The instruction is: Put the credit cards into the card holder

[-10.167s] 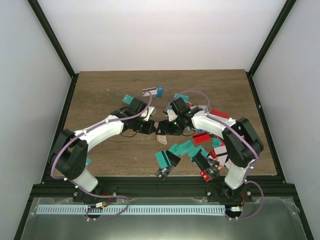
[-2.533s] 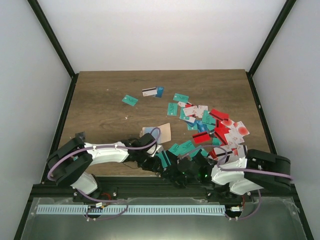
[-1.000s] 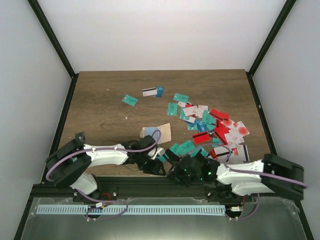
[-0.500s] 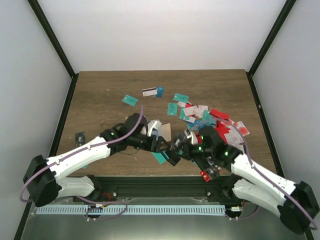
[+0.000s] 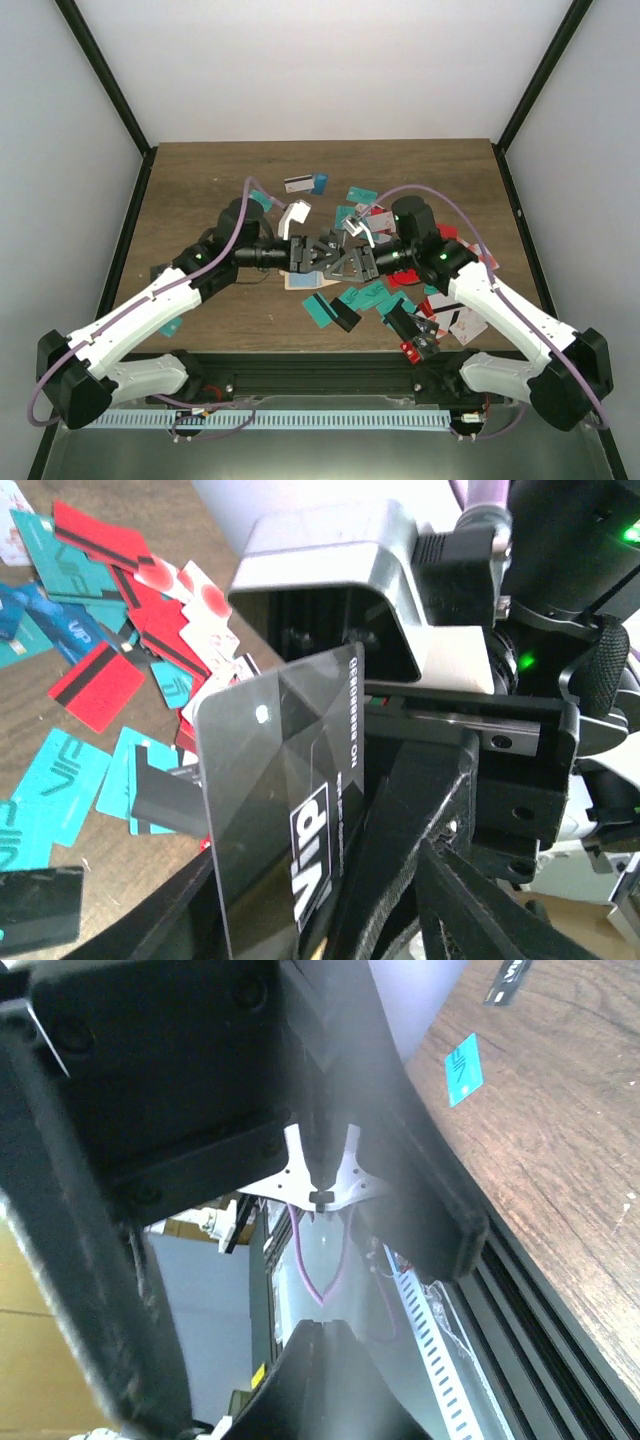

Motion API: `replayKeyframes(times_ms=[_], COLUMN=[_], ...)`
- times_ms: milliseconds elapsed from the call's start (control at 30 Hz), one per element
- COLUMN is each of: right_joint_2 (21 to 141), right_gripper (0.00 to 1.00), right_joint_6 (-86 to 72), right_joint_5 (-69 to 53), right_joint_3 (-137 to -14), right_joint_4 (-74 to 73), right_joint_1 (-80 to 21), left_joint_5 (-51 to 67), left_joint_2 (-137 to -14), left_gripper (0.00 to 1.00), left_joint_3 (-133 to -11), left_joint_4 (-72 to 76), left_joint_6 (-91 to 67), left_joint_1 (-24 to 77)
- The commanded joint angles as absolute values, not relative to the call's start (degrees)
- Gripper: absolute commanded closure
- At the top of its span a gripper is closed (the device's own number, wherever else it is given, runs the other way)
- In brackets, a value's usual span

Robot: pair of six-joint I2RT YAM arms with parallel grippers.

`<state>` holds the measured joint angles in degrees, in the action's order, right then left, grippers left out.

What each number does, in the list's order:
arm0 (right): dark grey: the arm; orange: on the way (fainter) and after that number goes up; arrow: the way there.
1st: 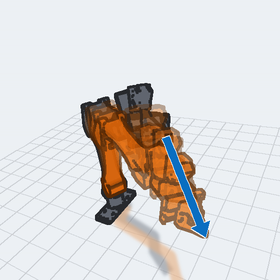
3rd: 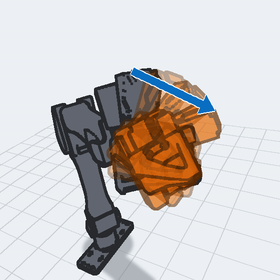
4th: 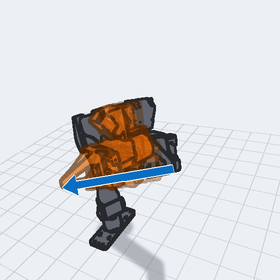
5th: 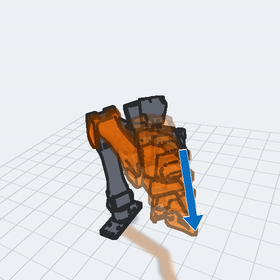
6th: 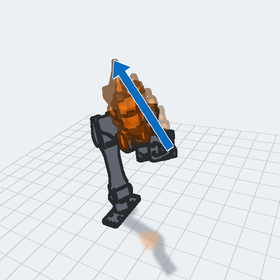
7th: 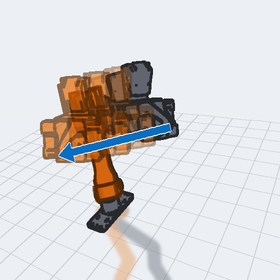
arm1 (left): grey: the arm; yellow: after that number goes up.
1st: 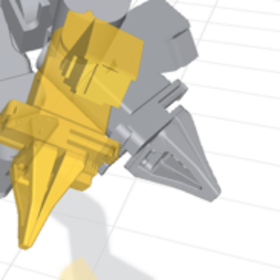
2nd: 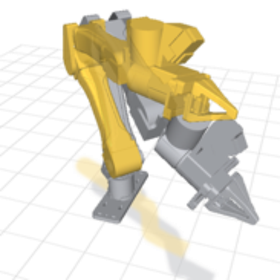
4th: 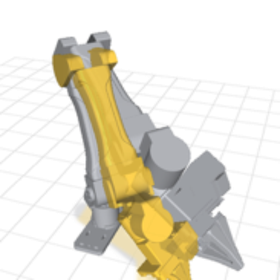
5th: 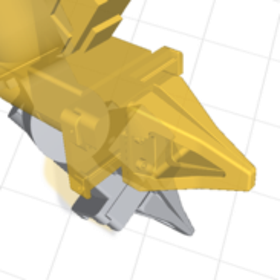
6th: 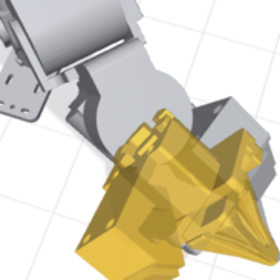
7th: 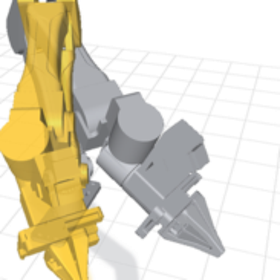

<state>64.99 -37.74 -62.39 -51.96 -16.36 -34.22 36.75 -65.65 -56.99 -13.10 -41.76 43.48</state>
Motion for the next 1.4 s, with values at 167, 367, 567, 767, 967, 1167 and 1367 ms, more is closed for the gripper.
replayKeyframes(times_ms=[167, 367, 567, 767, 967, 1167, 1367], right_joint_2=[66.83, 68.32, 68.65, 70.54, 75.55, 78.32, 77.24], right_gripper=[0.99, 0.71, 0.24, 0.25, 0.25, 0.17, 0.20], right_joint_6=[-36.48, -35.96, -35.36, -34.37, -34.38, -35.34, -39.75], right_joint_5=[-70.92, -68.69, -49.77, -42.81, -47.04, -53.38, -58.97], right_joint_3=[-54.97, -55.69, -56.39, -55.03, -53.78, -54.81, -52.76], right_joint_4=[-11.76, -13.43, -22.69, -24.41, -19.49, -12.74, -4.28], right_joint_1=[-33.66, -33.66, -31.42, -31.20, -31.20, -31.03, -30.40], left_joint_5=[38.05, 35.24, 26.39, 24.45, 32.75, 42.13, 46.52], left_joint_2=[-64.45, -63.81, -67.20, -71.18, -72.36, -72.57, -71.62], left_gripper=[0.95, 0.96, 0.96, 0.96, 0.96, 0.96, 0.96], left_joint_3=[-57.86, -56.68, -59.41, -57.10, -53.51, -53.95, -54.48], left_joint_4=[-11.05, -13.56, -28.83, -32.75, -22.85, -13.60, -7.21], left_joint_6=[-38.57, -38.24, -33.45, -31.36, -33.86, -38.70, -44.62], left_joint_1=[41.11, 40.68, 36.34, 33.67, 33.62, 33.08, 32.87])
